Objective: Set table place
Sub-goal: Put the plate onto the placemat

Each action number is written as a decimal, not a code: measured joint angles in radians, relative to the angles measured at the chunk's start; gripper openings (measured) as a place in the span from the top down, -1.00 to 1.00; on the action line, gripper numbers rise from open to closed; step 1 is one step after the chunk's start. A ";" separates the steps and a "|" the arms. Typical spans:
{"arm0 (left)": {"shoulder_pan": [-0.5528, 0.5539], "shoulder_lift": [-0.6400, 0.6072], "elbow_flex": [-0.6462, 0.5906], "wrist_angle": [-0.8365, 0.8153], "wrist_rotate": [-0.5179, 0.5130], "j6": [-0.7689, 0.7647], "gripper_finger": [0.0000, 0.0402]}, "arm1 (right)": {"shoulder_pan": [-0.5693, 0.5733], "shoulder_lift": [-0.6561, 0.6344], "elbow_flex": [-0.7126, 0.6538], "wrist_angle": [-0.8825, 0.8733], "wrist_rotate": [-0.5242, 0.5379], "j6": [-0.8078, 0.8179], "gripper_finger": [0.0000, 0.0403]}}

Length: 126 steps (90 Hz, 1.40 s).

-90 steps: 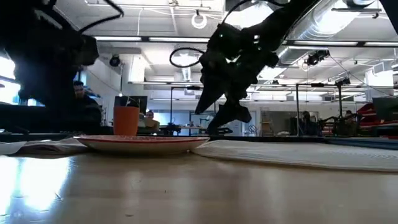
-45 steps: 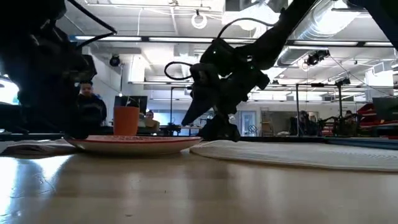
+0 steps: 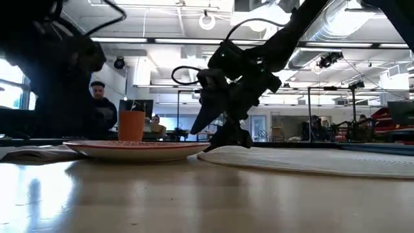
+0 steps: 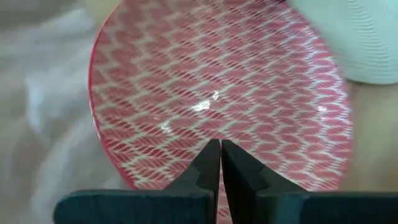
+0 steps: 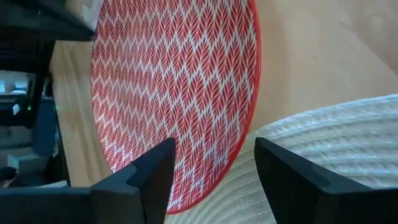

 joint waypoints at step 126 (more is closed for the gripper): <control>0.058 -0.088 0.063 -0.327 0.042 -0.056 1.00 | -0.013 -0.185 -0.117 0.041 -0.122 -0.105 0.99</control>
